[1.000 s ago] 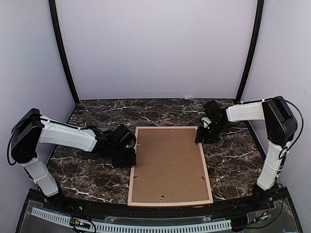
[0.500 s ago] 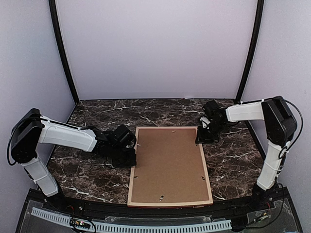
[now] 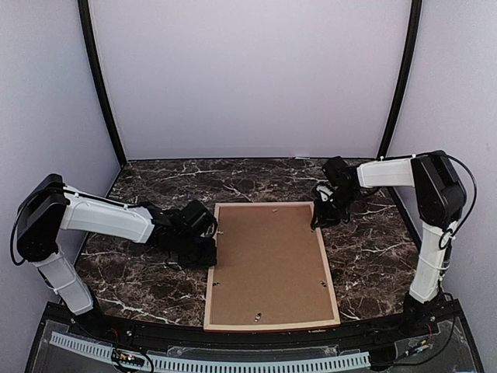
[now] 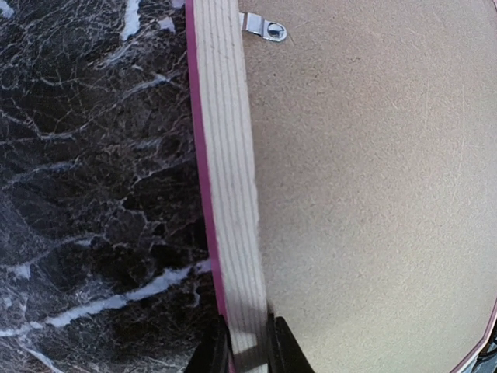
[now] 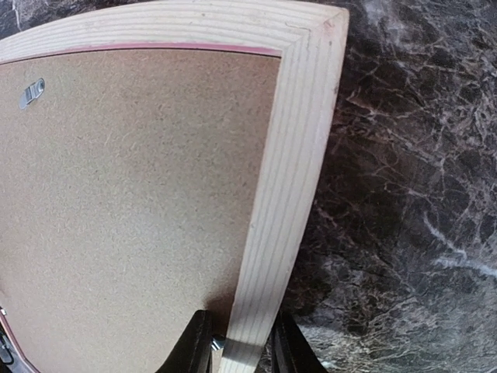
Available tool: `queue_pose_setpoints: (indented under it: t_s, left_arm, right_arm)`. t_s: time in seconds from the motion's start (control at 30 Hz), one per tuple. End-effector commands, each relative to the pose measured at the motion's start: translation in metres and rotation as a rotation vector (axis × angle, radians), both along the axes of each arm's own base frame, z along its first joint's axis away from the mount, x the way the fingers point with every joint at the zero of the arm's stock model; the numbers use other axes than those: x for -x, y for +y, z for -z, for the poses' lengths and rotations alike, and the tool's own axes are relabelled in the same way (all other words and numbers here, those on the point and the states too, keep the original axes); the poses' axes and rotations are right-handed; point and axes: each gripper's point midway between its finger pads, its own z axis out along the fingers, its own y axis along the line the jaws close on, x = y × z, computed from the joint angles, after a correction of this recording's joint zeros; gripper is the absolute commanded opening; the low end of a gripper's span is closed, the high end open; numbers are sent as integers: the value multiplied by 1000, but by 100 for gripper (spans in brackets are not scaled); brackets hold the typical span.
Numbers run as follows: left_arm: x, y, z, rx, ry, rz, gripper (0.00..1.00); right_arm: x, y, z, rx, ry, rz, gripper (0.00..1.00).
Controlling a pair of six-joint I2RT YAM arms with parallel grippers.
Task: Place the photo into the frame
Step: Press the fastener onto the backboard.
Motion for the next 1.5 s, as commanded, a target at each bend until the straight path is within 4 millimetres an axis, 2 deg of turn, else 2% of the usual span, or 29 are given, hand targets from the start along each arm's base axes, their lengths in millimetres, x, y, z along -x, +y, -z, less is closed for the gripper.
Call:
queue_pose_setpoints:
  t_s: [0.0, 0.13, 0.37, 0.5, 0.67, 0.83, 1.03, 1.2, 1.47]
  left_arm:
    - [11, 0, 5, -7, 20, 31, 1]
    - [10, -3, 1, 15, 11, 33, 6]
    - [6, -6, -9, 51, -12, 9, 16]
    - [2, -1, -11, 35, -39, -21, 17]
    - [-1, -1, -11, 27, -45, -27, 14]
    - [-2, -1, -10, 28, -45, -29, 11]
    - [-1, 0, -10, 23, -46, -28, 9]
    - [-2, 0, -9, 23, -48, -27, 8]
    - [-2, -3, -8, 24, -44, -19, 8]
  right_arm:
    - [25, 16, 28, -29, 102, -166, 18]
    - [11, 23, 23, -38, 78, -169, 22]
    - [-19, 25, 1, -11, -2, -104, 43]
    - [-27, 16, -15, 31, -50, -51, 54]
    - [-26, 7, -33, 43, -94, -7, 60]
    - [-15, -5, -35, 80, -99, 17, 62]
    - [3, -16, -28, 94, -86, 31, 61]
    - [11, -16, -18, 87, -62, 30, 59]
    - [12, -13, -6, 85, -40, 31, 57]
